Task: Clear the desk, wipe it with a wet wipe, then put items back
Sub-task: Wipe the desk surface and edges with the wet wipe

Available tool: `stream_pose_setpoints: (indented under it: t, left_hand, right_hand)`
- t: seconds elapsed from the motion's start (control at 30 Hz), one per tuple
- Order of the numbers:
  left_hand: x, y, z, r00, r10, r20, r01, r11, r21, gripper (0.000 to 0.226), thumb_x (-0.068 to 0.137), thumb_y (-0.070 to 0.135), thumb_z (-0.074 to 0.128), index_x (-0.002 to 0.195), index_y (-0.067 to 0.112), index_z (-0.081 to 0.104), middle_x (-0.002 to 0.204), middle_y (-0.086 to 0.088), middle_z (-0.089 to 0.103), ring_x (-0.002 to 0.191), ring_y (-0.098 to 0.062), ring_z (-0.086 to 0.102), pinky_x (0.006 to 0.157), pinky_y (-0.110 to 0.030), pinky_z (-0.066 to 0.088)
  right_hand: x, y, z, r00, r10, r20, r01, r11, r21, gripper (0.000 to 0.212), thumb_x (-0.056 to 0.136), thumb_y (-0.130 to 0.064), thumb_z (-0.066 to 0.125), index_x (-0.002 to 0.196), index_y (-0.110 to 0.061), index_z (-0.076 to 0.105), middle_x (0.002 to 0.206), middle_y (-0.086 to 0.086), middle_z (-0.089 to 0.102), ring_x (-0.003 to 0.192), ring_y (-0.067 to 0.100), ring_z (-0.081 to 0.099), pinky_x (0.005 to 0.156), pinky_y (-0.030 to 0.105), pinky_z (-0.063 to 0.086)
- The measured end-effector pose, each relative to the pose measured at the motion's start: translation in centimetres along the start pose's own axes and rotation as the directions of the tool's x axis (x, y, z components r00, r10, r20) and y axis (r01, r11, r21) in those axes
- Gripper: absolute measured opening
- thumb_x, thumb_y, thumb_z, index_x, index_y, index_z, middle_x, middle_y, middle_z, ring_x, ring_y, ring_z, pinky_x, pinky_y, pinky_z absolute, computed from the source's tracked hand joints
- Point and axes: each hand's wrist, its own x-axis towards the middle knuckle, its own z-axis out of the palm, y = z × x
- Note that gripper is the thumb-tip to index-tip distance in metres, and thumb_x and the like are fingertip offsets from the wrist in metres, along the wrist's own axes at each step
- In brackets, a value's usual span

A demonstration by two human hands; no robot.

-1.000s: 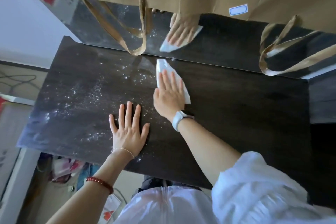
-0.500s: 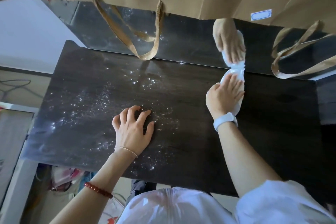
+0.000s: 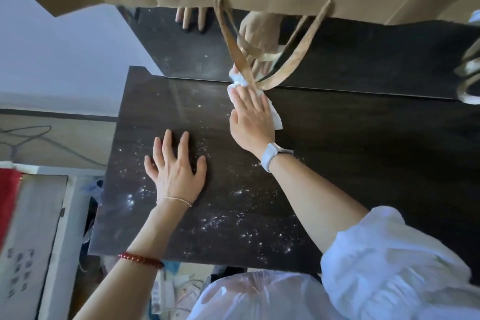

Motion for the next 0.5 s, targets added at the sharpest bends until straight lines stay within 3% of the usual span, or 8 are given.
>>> stream_pose_setpoints:
  t: [0.07,0.13,0.23,0.37,0.43,0.5]
  left_hand:
    - [-0.1,-0.4,0.2,0.999,0.007,0.039,-0.007,1.000,0.010,0.060,0.089,0.041,0.044,0.142,0.027,0.020,0.155,-0.005,0.003,0.141,-0.025,-0.006,0.111,-0.053,-0.002]
    - [-0.2,-0.4,0.4,0.999,0.009,0.050,-0.009,1.000,0.010,0.061,0.088,0.047,0.036,0.143,0.028,0.016,0.155,-0.003,0.001,0.141,-0.024,-0.008,0.111,-0.052,-0.005]
    - [-0.2,-0.4,0.6,0.999,-0.004,0.052,0.004,1.000,0.007,0.068,0.080,0.050,0.025,0.143,0.030,0.014,0.155,-0.002,0.000,0.141,-0.023,-0.009,0.111,-0.051,-0.006]
    - [-0.2,-0.4,0.7,0.999,0.007,0.042,-0.007,1.000,0.010,0.064,0.084,0.049,0.028,0.143,0.029,0.013,0.155,-0.003,-0.001,0.141,-0.025,-0.008,0.110,-0.052,-0.007]
    - [-0.3,-0.3,0.7,0.999,0.010,0.046,-0.011,1.000,0.014,0.060,0.090,0.045,0.034,0.143,0.028,0.012,0.155,-0.003,-0.001,0.141,-0.025,-0.009,0.111,-0.052,-0.006]
    - [-0.3,-0.3,0.5,0.998,0.008,0.054,-0.009,1.000,0.009,0.060,0.091,0.043,0.036,0.144,0.029,0.012,0.155,-0.003,-0.002,0.141,-0.024,-0.010,0.111,-0.052,-0.007]
  right_hand:
    - [-0.5,1.5,-0.3,0.998,-0.053,0.032,0.054,0.998,-0.034,0.055,0.083,-0.018,0.021,0.135,-0.014,0.038,0.143,0.003,0.040,0.132,0.024,0.033,0.110,0.040,0.022]
    - [-1.4,4.2,-1.0,1.000,-0.003,0.006,0.003,0.996,-0.089,0.054,0.084,-0.020,0.021,0.136,-0.012,0.036,0.143,0.006,0.040,0.132,0.027,0.032,0.109,0.043,0.027]
    - [-3.7,9.1,-2.9,0.979,0.172,-0.107,-0.189,0.965,-0.180,0.055,0.085,-0.023,0.018,0.136,-0.009,0.034,0.140,0.014,0.040,0.130,0.030,0.033,0.105,0.047,0.032]
    - [-4.7,10.1,-3.7,0.878,0.456,-0.147,-0.475,0.869,-0.139,0.051,0.092,-0.021,0.026,0.142,-0.011,0.022,0.149,0.017,0.024,0.138,0.031,0.018,0.112,0.048,0.019]
    - [-4.3,6.8,-2.2,0.896,0.413,-0.163,-0.432,0.895,-0.109,0.052,0.090,-0.021,0.031,0.141,-0.012,0.028,0.148,0.016,0.028,0.138,0.034,0.021,0.110,0.051,0.021]
    - [-4.6,2.2,-0.2,0.978,0.181,-0.101,-0.193,0.973,-0.129,0.052,0.086,-0.024,0.030,0.136,-0.013,0.039,0.143,0.012,0.041,0.134,0.035,0.031,0.106,0.054,0.028]
